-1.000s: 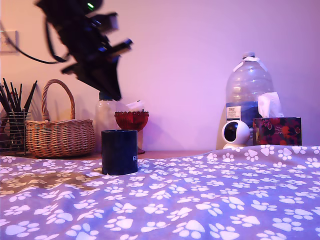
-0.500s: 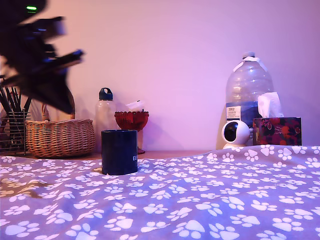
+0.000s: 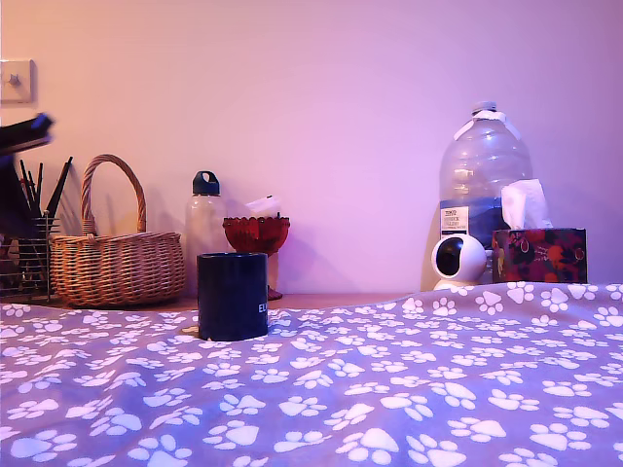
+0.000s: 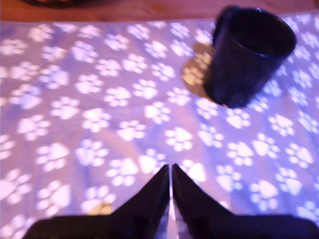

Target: Pick the coffee capsule and then drop it inside the coffee cup in front of you

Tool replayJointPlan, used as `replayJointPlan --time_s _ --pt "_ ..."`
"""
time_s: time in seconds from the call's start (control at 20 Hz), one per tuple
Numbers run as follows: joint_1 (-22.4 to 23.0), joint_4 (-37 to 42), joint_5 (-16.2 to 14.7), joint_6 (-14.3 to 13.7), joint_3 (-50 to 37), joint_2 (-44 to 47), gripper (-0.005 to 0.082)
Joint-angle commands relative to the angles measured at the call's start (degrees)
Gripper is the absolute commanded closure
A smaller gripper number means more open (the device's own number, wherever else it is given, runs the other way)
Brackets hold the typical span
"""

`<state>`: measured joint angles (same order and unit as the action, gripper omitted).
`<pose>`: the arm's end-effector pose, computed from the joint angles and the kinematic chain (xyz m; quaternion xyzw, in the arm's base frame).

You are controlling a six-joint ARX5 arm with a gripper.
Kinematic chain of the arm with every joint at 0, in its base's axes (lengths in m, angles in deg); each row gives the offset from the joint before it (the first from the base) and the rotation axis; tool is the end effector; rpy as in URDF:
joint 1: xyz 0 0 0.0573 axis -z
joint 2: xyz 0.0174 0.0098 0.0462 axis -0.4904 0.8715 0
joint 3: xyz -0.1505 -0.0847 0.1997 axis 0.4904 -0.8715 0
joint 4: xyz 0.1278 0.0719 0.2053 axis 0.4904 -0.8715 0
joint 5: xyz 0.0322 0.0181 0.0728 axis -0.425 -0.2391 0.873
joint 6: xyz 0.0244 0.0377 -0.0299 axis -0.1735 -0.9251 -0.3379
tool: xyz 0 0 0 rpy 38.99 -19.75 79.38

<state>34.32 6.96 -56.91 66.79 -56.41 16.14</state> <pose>0.2256 -0.0251 0.2079 -0.0639 0.3182 -0.1137 0.9390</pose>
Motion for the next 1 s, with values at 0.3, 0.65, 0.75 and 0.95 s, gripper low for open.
replayJointPlan --time_s 0.3,0.65,0.75,0.95 --pt "-2.34 10.12 -0.24 2.93 -13.94 -13.31 0.0786" --pt "-2.34 11.61 -0.35 3.28 -23.06 -27.98 0.0786" --pt "-2.34 10.12 -0.74 3.82 -23.96 -32.48 0.0786" --pt "-2.32 6.05 -1.46 3.82 -24.02 -42.34 0.0786"
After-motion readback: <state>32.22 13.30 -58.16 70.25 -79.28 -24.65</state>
